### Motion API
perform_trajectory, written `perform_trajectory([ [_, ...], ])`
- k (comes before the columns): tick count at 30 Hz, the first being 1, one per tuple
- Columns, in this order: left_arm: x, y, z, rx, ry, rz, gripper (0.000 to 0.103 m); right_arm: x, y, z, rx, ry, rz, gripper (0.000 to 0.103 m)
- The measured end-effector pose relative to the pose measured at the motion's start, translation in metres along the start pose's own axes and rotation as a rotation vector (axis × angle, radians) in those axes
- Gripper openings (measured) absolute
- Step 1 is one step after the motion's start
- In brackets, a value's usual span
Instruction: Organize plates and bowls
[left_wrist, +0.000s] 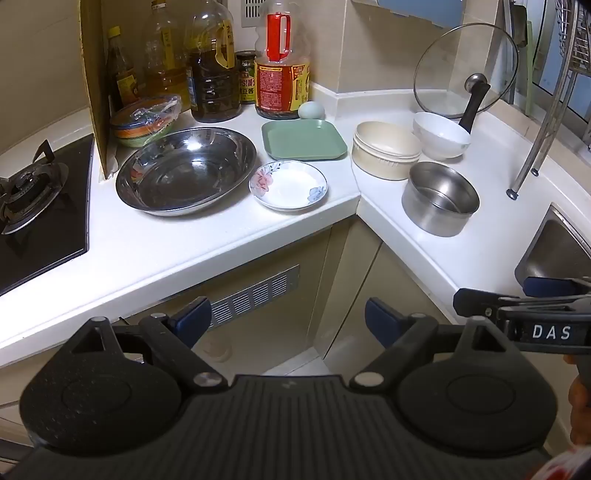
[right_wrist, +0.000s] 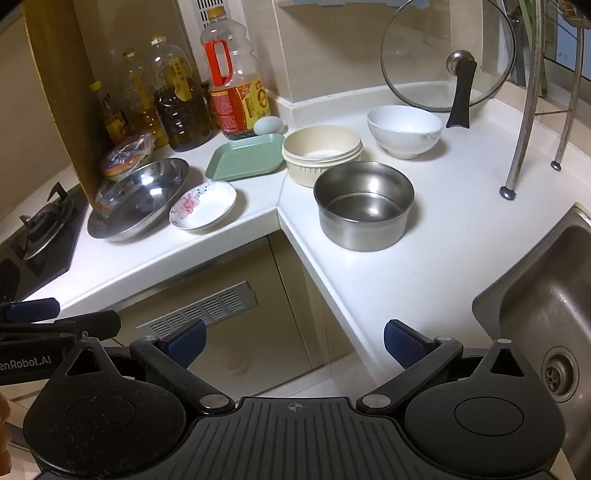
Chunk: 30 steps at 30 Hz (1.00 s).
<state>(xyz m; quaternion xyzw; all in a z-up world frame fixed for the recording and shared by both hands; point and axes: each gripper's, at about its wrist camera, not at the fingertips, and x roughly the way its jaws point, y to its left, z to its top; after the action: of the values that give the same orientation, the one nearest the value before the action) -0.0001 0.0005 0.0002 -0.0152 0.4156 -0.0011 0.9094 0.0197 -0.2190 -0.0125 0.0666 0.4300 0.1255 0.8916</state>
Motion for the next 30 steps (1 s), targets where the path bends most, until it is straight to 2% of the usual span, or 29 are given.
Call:
perform_trajectory([
  [30,0.0046,-0.0068,0.0000,0.004,0.012,0.003,0.089,0.0031,-0.0054,0.0043,-0.002,-0.002,-0.002,0.102],
])
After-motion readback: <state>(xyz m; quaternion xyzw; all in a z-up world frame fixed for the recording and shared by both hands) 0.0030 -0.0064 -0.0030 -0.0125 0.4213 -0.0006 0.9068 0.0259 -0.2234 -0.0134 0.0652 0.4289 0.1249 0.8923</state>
